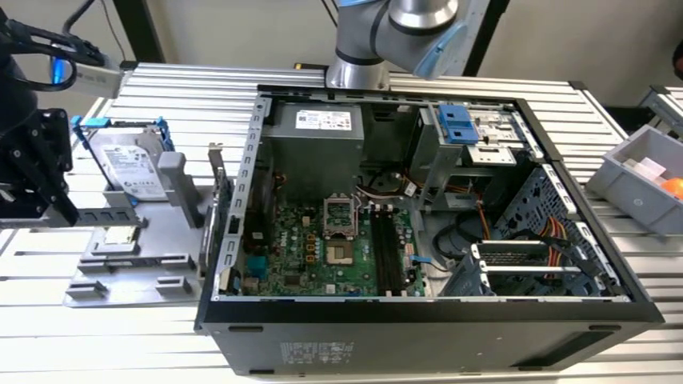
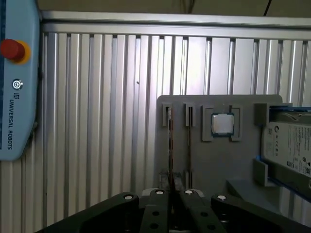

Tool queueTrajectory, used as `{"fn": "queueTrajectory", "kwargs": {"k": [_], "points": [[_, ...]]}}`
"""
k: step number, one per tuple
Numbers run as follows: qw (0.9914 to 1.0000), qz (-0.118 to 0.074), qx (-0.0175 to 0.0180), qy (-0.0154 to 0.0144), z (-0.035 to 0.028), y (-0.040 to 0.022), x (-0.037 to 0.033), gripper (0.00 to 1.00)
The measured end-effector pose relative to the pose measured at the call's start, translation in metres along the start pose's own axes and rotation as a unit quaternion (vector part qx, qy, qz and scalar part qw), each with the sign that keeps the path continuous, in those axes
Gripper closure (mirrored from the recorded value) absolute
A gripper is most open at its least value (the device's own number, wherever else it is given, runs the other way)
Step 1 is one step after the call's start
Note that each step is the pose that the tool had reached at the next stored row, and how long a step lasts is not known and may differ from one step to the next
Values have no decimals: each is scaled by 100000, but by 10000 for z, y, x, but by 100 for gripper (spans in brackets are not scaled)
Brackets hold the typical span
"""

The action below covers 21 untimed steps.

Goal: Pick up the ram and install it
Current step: 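Pick up the ram and move it above insertion slot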

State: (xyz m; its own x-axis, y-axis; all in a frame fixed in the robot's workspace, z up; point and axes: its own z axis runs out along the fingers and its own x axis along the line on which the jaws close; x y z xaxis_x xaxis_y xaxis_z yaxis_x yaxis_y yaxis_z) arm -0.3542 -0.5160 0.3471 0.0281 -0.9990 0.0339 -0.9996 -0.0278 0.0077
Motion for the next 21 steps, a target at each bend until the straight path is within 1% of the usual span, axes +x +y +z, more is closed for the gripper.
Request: {"fn": "queueTrajectory", "kwargs": {"k": [5,11,21], "points": [[100000,1,-8,162,-47,0,1,100],[100000,3,-5,305,-121,1,3,100],[99999,336,-19,328,-219,2,6,100]]}}
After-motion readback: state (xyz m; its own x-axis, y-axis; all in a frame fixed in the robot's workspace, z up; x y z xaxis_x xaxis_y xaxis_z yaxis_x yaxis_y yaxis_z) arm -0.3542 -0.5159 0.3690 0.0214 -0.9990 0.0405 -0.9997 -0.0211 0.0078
